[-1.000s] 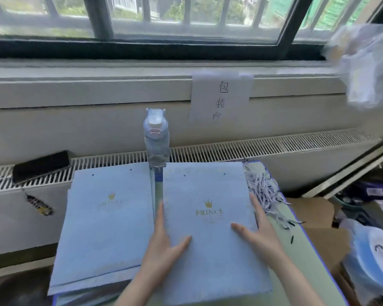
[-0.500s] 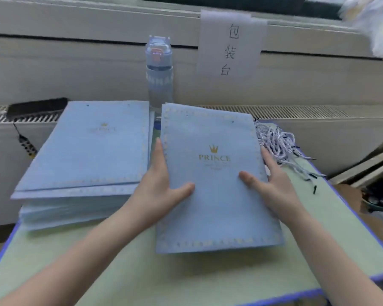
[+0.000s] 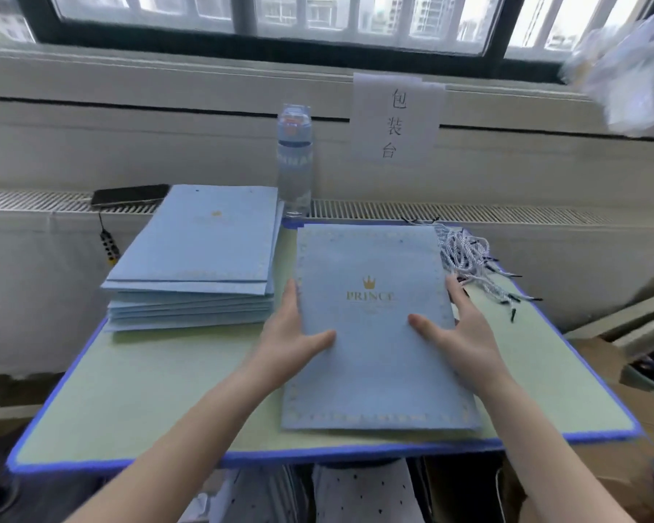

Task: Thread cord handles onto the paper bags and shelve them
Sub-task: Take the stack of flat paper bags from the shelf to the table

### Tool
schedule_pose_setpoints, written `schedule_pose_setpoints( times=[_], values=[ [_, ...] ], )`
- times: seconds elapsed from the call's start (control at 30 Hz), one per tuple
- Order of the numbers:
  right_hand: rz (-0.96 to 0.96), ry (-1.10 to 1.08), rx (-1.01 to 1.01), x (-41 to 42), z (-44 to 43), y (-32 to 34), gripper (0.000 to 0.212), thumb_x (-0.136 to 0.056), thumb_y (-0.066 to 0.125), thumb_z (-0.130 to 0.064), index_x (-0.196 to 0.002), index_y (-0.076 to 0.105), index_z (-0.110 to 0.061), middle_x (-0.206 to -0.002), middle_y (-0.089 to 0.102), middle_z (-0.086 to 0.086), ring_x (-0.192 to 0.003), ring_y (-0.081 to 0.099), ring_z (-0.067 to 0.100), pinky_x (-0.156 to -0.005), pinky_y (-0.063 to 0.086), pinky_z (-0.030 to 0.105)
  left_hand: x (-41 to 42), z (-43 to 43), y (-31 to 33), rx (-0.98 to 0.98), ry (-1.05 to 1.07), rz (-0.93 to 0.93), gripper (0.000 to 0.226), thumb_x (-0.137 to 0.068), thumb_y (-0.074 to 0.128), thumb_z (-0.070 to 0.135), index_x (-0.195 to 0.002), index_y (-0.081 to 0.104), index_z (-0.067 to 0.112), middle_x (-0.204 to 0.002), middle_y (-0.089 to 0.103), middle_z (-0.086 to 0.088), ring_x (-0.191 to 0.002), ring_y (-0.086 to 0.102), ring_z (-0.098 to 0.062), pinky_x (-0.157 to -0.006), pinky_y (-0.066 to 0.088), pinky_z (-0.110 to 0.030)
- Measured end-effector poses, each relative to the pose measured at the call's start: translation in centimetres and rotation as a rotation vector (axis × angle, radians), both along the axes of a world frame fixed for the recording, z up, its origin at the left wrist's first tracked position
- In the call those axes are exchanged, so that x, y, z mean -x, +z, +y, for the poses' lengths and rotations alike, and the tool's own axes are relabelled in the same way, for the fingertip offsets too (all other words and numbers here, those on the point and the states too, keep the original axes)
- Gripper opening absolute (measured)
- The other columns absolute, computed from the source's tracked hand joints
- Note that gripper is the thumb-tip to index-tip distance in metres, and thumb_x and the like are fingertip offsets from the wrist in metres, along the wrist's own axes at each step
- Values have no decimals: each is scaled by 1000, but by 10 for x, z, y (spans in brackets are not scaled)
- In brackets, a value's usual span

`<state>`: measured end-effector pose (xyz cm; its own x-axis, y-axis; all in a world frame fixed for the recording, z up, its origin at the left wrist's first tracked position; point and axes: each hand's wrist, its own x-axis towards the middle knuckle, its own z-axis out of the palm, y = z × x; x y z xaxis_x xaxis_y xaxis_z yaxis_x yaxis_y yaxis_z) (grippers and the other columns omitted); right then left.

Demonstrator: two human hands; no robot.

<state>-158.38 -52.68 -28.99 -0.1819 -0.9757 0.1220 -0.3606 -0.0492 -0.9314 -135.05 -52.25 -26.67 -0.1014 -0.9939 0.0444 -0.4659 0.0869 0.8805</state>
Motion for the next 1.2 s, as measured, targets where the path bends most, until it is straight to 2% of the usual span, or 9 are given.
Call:
schedule_pose_setpoints(
  times=[0.13, 0.27, 0.37, 0.43, 0.63, 0.73, 0.87, 1.03, 1.2],
  values=[
    [-43, 19, 23, -12, -15, 21, 87, -71, 82, -30, -145, 36, -25, -132, 56, -7, -113, 60, 14, -95, 50, 41, -12, 1, 19, 99, 88, 59, 77, -83, 70, 11, -146, 25, 21, -96, 38, 39, -86, 50, 14, -66, 34, 4],
    [-161, 193, 91, -60, -63, 66, 50, -80, 74, -13, -126, 54, -14, -112, 67, -1, -85, 67, 4, -67, 54, 19, -63, -30, 57, 234, 224, 96, 63, -84, 70, 15, -140, 40, 15, -109, 55, 23, -100, 57, -6, -79, 43, -18],
    [-142, 239, 84, -114, -112, 73, 46, -79, 75, -15, -120, 55, -8, -114, 66, 7, -93, 67, 17, -78, 56, 32, -116, -67, 70, 179, 252, 136, 39, -86, 67, 7, -123, 56, 16, -115, 65, -1, -99, 64, -18, -75, 51, -22],
    [-85, 239, 60, -150, -140, 65, 47, -77, 77, -17, -118, 56, -7, -116, 65, 8, -99, 65, 22, -87, 53, 39, -148, -87, 68, 123, 283, 105, 36, -85, 67, 4, -119, 57, 13, -116, 65, -8, -98, 63, -22, -78, 50, -28],
    [108, 185, -17, -212, -176, 36, 52, -75, 77, -25, -119, 54, -9, -122, 62, 7, -112, 58, 26, -96, 45, 38, -195, -114, 50, -51, 338, -142, 45, -84, 69, 17, -126, 54, 12, -124, 60, -2, -107, 58, -21, -88, 44, -29],
    [27, 185, -77, -216, -179, 19, 52, -74, 78, -18, -121, 58, -8, -121, 63, 8, -112, 60, 26, -95, 47, 37, -195, -114, 42, -104, 309, -225, 41, -88, 64, 20, -128, 52, 13, -123, 57, -3, -113, 54, -22, -84, 39, -26],
    [-51, 185, -85, -216, -178, 17, 52, -74, 78, -14, -120, 56, -6, -123, 61, 10, -112, 59, 26, -97, 47, 41, -197, -113, 28, -97, 326, -163, 48, -90, 60, 26, -134, 44, 16, -129, 56, -3, -116, 54, -24, -93, 42, -32],
    [124, 157, 78, -218, -168, 42, 50, -75, 75, -22, -117, 53, -7, -120, 53, 7, -114, 51, 21, -97, 42, 37, -198, -110, 28, 25, 367, -11, 51, -83, 61, 30, -131, 44, 26, -122, 61, 2, -108, 59, -22, -95, 47, -39],
    [-86, 222, 211, -206, -137, 75, 42, -83, 69, -13, -120, 50, -18, -106, 56, -10, -103, 56, 10, -84, 45, 24, -194, -97, 50, 251, 351, 155, 46, -79, 58, 26, -123, 48, 31, -108, 62, 18, -97, 61, -5, -86, 47, -27]
  ],
)
